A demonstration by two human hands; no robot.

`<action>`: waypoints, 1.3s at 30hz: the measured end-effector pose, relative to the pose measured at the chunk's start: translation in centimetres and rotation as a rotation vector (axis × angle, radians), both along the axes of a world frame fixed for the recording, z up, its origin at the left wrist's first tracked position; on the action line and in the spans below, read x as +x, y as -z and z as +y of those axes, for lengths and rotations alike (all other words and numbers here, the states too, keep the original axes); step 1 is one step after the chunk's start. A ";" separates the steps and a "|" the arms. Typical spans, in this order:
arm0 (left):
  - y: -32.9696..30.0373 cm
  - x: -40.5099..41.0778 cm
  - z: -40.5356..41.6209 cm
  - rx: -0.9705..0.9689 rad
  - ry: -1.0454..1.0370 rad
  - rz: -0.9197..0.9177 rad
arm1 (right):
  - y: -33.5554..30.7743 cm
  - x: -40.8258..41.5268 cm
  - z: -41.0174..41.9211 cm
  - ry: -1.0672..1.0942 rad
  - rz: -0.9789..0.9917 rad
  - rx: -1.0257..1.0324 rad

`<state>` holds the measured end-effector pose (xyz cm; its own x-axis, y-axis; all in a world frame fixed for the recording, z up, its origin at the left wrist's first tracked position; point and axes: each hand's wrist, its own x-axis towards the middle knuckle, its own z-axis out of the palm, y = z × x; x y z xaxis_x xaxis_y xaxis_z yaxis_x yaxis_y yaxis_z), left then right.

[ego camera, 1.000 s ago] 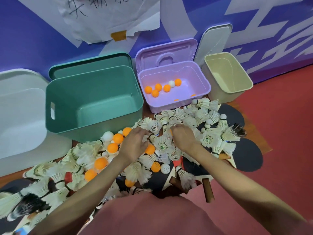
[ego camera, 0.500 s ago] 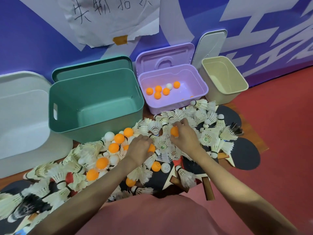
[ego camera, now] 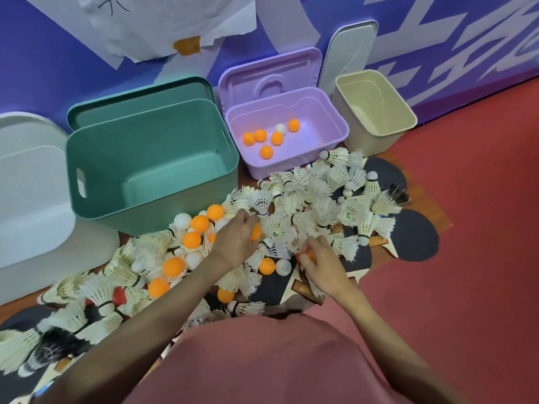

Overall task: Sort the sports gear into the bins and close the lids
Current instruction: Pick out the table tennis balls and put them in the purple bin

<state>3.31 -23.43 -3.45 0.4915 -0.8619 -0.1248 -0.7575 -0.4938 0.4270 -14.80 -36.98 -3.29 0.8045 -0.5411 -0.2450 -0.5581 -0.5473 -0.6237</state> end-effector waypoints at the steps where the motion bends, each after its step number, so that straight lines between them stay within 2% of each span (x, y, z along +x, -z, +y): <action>1: -0.3 0.0 0.3 -0.042 -0.019 0.030 | 0.2 -0.2 0.3 -0.010 0.003 -0.017; 4: -0.9 -0.1 1.7 -0.135 -0.079 0.104 | 0.9 -0.4 0.8 -0.086 0.064 -0.072; 9: -1.1 -0.6 4.1 -0.149 -0.179 0.194 | 2.0 0.2 1.7 -0.315 0.238 -0.193; 16: -1.4 -1.7 5.6 -0.125 -0.203 0.280 | 3.0 0.9 2.7 -0.387 0.374 -0.280; 25: -1.5 -2.5 4.3 -0.083 -0.065 0.209 | 3.5 2.1 3.1 -0.422 0.337 -0.492; 26: -1.5 -2.5 4.1 -0.080 -0.044 0.186 | 3.6 2.1 3.0 -0.418 0.325 -0.520; 30: -1.3 -2.6 3.0 -0.020 0.094 0.047 | 2.8 0.8 2.6 -0.317 0.249 -0.375; 36: -0.6 -3.2 -0.2 0.274 0.450 -0.194 | 0.5 -1.7 1.5 -0.012 0.139 -0.236; 39: 0.0 -3.6 -1.8 0.401 0.566 -0.227 | -0.1 -2.3 0.6 0.123 0.090 -0.179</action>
<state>-0.33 -25.25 -3.42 0.0350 -0.9010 -0.4323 -0.9915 -0.0856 0.0980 -17.06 -36.39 -3.19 0.7087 -0.6753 -0.2041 -0.6767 -0.5690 -0.4672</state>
